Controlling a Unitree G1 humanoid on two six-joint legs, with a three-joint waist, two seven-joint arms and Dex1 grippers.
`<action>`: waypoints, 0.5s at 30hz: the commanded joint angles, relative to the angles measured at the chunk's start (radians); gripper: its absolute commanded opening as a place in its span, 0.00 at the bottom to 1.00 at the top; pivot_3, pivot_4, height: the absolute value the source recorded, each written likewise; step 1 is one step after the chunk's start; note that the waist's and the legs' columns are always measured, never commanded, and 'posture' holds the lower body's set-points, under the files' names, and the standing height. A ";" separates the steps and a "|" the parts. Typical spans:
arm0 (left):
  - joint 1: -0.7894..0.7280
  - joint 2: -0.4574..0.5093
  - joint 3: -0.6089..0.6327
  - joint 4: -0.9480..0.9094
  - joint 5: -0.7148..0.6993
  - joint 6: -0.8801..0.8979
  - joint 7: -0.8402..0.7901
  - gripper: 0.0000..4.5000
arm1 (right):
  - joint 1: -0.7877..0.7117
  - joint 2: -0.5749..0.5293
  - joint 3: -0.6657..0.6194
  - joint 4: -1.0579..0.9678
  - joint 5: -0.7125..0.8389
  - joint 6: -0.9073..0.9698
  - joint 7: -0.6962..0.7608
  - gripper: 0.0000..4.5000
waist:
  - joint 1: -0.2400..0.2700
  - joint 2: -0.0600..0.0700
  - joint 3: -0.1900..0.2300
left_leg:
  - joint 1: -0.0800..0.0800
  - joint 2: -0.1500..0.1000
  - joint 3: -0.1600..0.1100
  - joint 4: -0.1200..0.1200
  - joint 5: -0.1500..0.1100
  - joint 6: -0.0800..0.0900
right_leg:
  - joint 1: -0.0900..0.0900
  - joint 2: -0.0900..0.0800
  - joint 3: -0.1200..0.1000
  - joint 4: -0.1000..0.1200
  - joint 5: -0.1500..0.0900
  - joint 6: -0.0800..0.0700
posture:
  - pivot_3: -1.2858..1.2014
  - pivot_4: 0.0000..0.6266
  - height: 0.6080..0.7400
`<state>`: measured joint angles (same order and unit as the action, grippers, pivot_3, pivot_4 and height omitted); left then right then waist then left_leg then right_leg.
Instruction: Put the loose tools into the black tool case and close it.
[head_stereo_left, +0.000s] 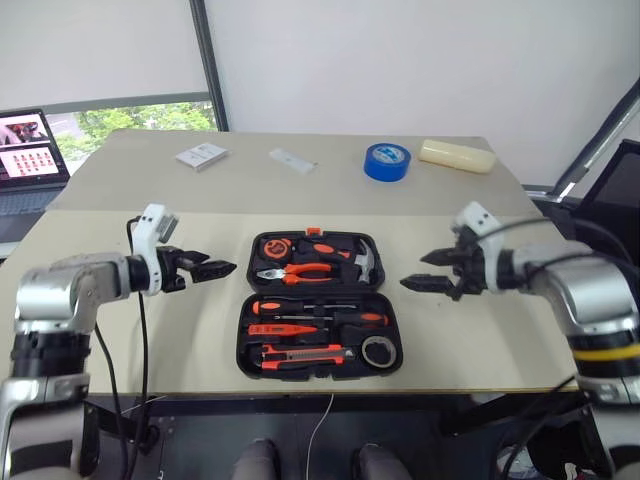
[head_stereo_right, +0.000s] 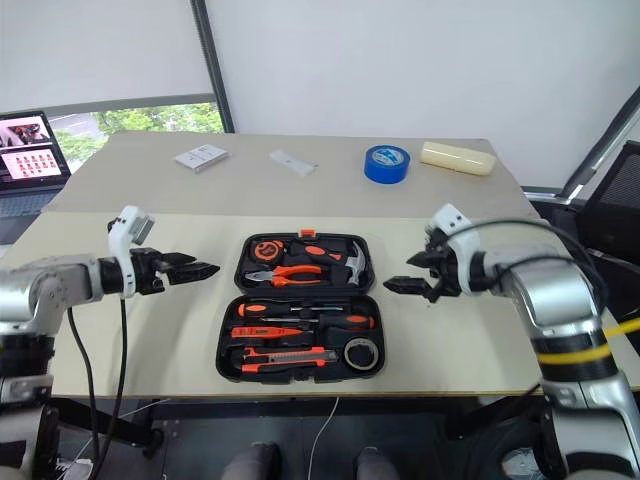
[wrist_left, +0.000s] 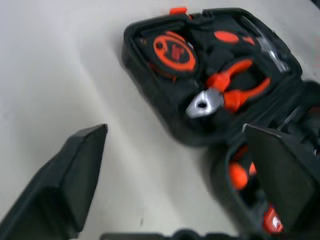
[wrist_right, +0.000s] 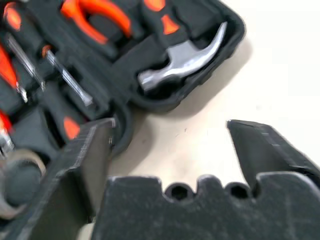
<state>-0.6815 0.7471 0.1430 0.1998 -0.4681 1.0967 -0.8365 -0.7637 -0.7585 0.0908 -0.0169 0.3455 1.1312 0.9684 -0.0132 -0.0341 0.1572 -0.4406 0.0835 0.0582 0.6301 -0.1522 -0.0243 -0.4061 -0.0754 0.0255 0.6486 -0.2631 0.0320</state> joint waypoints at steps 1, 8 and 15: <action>-0.065 -0.040 -0.054 0.041 0.025 0.037 0.051 1.00 | -0.110 0.036 0.089 0.097 -0.022 0.121 -0.049 0.93 | -0.001 0.000 0.000 | -0.001 0.000 0.000 0.000 0.000 0.000 | -0.001 0.000 0.000 0.000 0.000 0.000 | 0.52 0.24 1.00; -0.145 -0.113 -0.128 0.185 0.090 -0.042 0.088 1.00 | -0.247 0.183 0.119 0.410 -0.092 0.023 -0.148 0.93 | 0.001 0.000 0.000 | -0.017 -0.002 0.000 0.001 0.000 0.001 | -0.019 0.000 0.003 0.007 0.000 0.001 | 0.52 0.24 1.00; -0.135 -0.136 -0.107 0.191 0.098 -0.050 0.118 0.84 | -0.268 0.215 0.121 0.483 -0.110 0.007 -0.161 0.94 | 0.002 -0.001 0.000 | -0.019 -0.002 -0.001 0.002 0.000 0.001 | -0.020 0.000 0.003 0.008 0.000 0.001 | 0.52 0.24 1.00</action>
<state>-0.8112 0.6054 0.0160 0.4031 -0.3727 1.0605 -0.7268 -1.0065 -0.5497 0.2260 0.4553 0.2448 1.1606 0.8212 -0.0112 -0.0347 0.1576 -0.4597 0.0811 0.0576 0.6331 -0.1519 -0.0236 -0.4260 -0.0757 0.0284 0.6574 -0.2632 0.0332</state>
